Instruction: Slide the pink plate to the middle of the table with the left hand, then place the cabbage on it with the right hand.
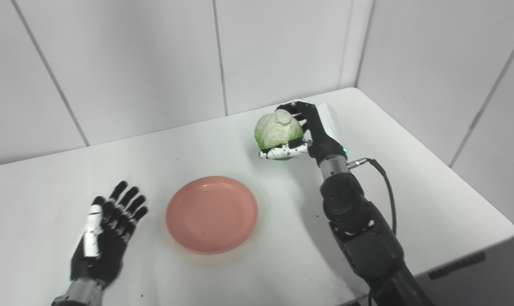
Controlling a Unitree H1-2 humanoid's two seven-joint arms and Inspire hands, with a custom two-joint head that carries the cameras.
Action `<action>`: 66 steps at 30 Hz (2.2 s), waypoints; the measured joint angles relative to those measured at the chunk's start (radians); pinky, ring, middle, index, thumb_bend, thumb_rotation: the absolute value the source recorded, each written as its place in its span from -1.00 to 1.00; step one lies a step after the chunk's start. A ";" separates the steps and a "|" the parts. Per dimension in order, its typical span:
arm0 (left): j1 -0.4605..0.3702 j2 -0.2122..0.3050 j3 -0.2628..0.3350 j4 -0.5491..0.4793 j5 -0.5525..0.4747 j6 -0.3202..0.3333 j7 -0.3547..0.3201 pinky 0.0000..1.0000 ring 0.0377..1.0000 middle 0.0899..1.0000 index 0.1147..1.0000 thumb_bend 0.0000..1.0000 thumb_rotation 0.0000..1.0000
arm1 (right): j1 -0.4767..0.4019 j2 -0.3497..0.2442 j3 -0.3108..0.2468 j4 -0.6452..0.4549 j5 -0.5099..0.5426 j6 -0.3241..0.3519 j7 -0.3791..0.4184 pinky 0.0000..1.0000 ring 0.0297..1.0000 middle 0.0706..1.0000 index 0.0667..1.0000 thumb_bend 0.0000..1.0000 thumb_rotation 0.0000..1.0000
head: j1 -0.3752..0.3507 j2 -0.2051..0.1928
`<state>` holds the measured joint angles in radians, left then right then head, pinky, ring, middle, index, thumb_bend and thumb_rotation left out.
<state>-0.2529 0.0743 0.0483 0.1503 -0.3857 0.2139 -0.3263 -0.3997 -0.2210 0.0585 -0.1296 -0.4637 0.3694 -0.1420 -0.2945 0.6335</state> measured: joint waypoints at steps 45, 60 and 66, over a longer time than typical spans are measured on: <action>0.021 -0.135 -0.102 -0.112 0.130 0.091 0.156 0.85 0.82 0.83 0.82 -0.09 1.00 | -0.012 0.117 0.265 0.128 -0.026 -0.137 0.135 -0.33 -0.24 -0.22 -0.02 0.05 -1.00 | 0.249 0.081; 0.021 -0.134 -0.099 -0.142 0.130 0.127 0.157 0.88 0.82 0.83 0.82 -0.08 1.00 | 0.030 0.083 0.274 0.113 -0.053 -0.142 0.191 -0.36 -0.26 -0.23 -0.02 0.04 -1.00 | 0.227 0.112; 0.021 -0.134 -0.094 -0.144 0.130 0.142 0.157 0.87 0.82 0.83 0.82 -0.07 1.00 | 0.042 0.067 0.268 0.110 -0.072 -0.142 0.200 -0.38 -0.27 -0.23 -0.03 0.05 -1.00 | 0.218 0.121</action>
<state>-0.2315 -0.0593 -0.0453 0.0065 -0.2557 0.3555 -0.1694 -0.3576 -0.1536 0.3270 -0.0196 -0.5353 0.2279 0.0585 -0.0767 0.7547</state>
